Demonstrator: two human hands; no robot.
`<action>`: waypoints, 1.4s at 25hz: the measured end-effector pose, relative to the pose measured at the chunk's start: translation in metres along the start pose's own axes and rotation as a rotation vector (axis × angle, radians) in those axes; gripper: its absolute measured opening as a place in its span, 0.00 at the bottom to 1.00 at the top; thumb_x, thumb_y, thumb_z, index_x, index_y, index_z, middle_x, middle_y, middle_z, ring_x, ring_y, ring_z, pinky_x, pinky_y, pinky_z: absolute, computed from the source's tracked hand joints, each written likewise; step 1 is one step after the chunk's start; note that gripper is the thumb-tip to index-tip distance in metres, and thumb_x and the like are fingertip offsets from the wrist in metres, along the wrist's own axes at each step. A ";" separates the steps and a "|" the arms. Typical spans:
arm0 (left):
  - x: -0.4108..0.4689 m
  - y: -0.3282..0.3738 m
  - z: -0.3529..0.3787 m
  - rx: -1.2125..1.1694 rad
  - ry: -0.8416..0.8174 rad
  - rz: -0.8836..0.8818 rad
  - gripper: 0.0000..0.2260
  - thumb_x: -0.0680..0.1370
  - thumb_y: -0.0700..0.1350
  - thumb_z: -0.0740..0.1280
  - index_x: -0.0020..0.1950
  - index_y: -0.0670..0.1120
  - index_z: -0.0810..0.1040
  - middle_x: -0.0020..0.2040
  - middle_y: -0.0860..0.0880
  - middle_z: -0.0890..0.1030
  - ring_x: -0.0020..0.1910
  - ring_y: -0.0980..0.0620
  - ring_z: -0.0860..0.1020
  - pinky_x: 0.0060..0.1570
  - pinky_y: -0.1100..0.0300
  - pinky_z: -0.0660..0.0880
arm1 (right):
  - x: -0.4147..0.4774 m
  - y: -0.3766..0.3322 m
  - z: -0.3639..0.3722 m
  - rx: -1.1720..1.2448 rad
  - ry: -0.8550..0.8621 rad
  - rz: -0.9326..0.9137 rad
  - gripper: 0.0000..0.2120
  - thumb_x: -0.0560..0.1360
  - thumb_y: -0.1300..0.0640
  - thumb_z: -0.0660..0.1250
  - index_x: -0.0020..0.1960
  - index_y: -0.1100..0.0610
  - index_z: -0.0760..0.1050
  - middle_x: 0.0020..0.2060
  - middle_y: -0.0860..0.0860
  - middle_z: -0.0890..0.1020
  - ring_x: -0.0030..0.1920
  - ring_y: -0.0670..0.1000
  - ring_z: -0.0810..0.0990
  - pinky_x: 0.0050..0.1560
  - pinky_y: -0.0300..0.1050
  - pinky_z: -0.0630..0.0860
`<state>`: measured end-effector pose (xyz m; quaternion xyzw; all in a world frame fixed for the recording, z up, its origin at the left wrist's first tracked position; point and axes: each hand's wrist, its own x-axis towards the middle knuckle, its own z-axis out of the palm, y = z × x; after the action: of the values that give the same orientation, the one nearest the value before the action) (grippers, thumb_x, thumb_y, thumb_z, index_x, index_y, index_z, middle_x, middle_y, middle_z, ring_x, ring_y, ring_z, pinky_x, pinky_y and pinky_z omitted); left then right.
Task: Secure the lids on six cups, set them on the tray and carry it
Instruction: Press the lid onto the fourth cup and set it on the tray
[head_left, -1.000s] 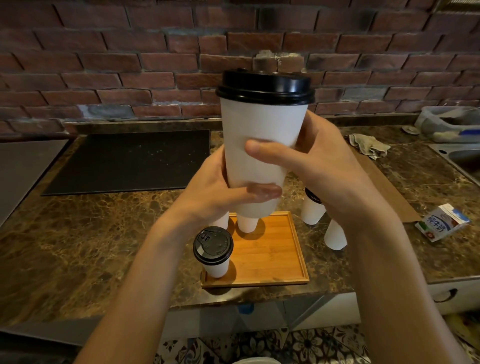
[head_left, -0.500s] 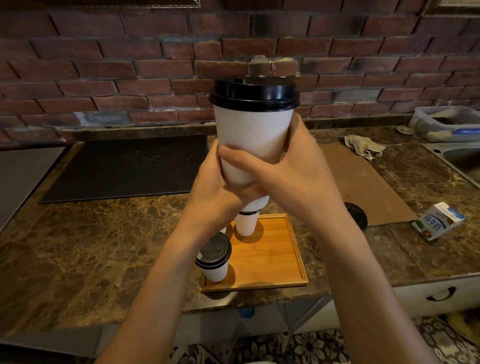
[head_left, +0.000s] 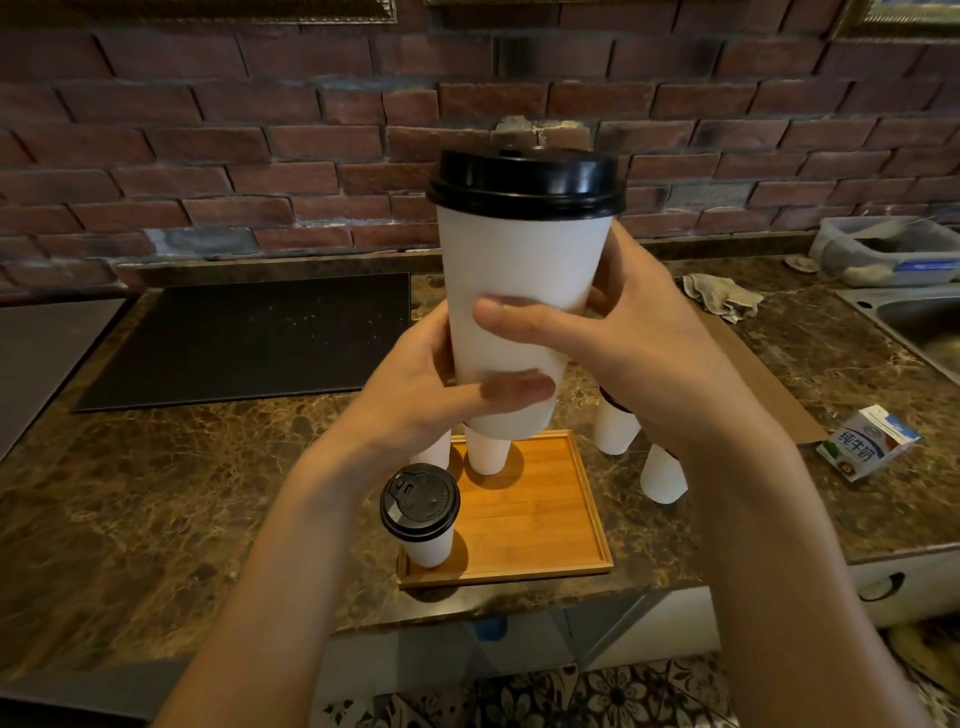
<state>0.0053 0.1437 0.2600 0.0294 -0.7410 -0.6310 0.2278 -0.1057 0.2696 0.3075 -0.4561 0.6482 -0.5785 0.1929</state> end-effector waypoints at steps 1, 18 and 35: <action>0.000 0.001 -0.001 -0.018 -0.024 -0.008 0.23 0.64 0.48 0.73 0.57 0.56 0.72 0.49 0.62 0.82 0.50 0.61 0.80 0.43 0.70 0.76 | -0.001 0.000 -0.002 0.005 -0.028 0.000 0.36 0.63 0.46 0.78 0.67 0.47 0.69 0.57 0.42 0.80 0.57 0.41 0.79 0.53 0.39 0.80; -0.004 0.007 0.001 -0.020 -0.027 -0.015 0.26 0.63 0.48 0.73 0.59 0.52 0.72 0.49 0.60 0.81 0.51 0.57 0.80 0.44 0.66 0.77 | -0.005 -0.002 -0.004 0.021 -0.113 0.014 0.31 0.65 0.49 0.74 0.66 0.50 0.71 0.57 0.45 0.81 0.57 0.44 0.80 0.56 0.46 0.80; 0.002 -0.004 0.024 0.095 0.264 0.051 0.29 0.64 0.45 0.79 0.59 0.59 0.68 0.54 0.59 0.79 0.52 0.65 0.79 0.43 0.73 0.75 | -0.005 -0.003 0.017 -0.076 0.193 0.034 0.38 0.65 0.47 0.79 0.70 0.50 0.65 0.58 0.45 0.77 0.57 0.43 0.77 0.53 0.43 0.81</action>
<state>-0.0064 0.1644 0.2540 0.1042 -0.7342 -0.5798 0.3376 -0.0887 0.2639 0.3045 -0.3940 0.6929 -0.5915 0.1220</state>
